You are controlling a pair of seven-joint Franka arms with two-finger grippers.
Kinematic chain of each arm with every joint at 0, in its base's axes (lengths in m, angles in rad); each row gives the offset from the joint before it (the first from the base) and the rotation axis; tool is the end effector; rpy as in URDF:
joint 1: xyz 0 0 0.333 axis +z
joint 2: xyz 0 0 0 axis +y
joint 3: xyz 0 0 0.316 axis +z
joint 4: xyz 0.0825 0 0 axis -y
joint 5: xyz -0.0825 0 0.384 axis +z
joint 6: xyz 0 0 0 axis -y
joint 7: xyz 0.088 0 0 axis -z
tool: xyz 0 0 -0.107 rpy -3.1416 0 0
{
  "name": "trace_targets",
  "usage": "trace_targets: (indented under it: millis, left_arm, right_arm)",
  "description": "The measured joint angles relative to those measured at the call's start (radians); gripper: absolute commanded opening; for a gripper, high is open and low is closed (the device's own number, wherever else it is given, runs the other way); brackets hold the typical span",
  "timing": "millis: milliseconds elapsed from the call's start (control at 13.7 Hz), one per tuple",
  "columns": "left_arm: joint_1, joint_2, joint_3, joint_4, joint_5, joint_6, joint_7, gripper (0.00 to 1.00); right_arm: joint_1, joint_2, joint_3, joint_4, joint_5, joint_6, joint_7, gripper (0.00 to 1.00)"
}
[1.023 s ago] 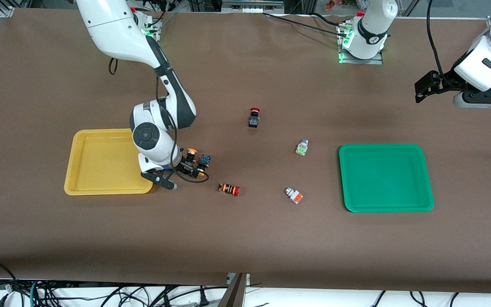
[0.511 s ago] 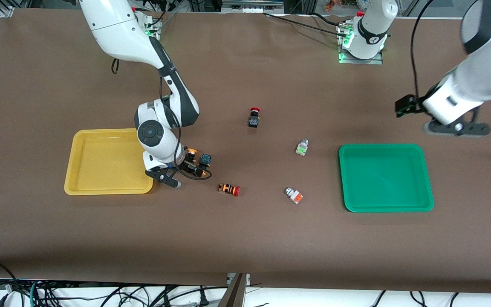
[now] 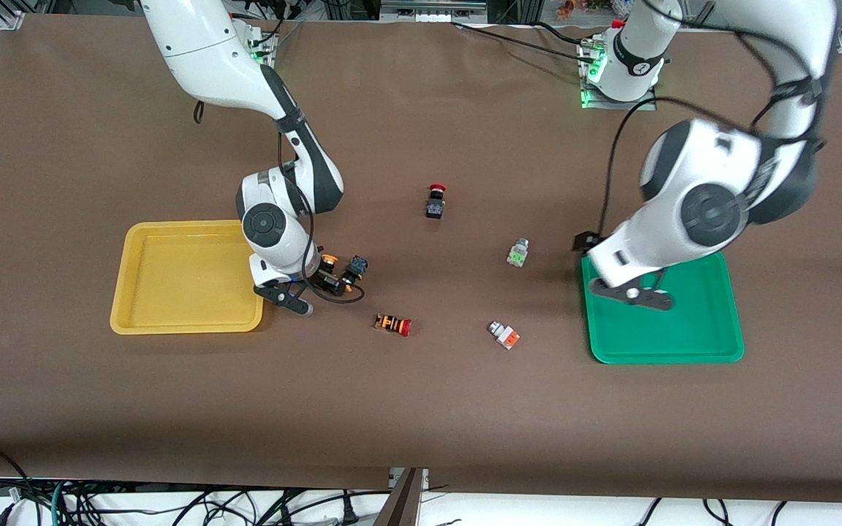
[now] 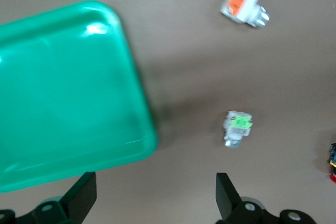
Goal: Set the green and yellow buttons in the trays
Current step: 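Grasp the yellow button with the right gripper while the left gripper reaches the green-label button, then carry the yellow button to the yellow tray while the left gripper grasps the green-label button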
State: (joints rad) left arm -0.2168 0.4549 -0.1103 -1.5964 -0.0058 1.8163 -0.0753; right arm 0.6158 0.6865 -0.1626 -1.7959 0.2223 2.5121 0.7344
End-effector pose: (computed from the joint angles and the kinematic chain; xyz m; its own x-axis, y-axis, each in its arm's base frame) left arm 0.6201 -0.2022 0.3533 0.9424 -0.2393 -0.2337 -0.2375 -0.9707 0.0360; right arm 0.5880 0.2926 0.1729 0.9130 -0.4079 0.0075 -0.4069 -0.9118 -0.0544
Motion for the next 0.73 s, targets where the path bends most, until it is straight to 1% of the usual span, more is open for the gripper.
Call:
trace_targets:
  millis: [73,146,219,365,511,584,731]
  left_arm:
    - [-0.024,0.053,-0.001,-0.001,-0.009,0.022,0.000,1.00]
    - [-0.047,0.099,-0.002,-0.002,-0.012,0.051,-0.001,1.00]
    - [-0.065,0.131,-0.003,-0.007,-0.014,0.083,-0.003,1.00]
    - [-0.078,0.147,-0.008,-0.037,-0.017,0.129,-0.004,1.00]
    - [-0.079,0.144,-0.041,-0.105,-0.018,0.238,-0.031,1.00]
    - [-0.084,0.145,-0.054,-0.150,-0.018,0.308,-0.060,1.00]
    - [-0.113,0.146,-0.061,-0.236,-0.018,0.423,-0.102,1.00]
  right_arm:
    - [0.001,-0.003,0.000,0.001,0.000,0.001,0.000,0.18]
    - [0.001,-0.010,0.000,0.001,0.000,-0.003,0.000,0.06]
    - [0.002,-0.014,0.000,0.000,0.000,-0.003,-0.001,0.00]
    - [0.002,-0.011,0.000,0.000,0.000,-0.002,-0.003,0.00]
    - [0.000,-0.013,-0.005,0.019,0.000,-0.021,-0.023,0.00]
    - [-0.009,-0.017,-0.012,0.045,0.000,-0.071,-0.067,0.00]
    - [-0.076,-0.038,-0.024,0.124,0.001,-0.236,-0.219,0.00]
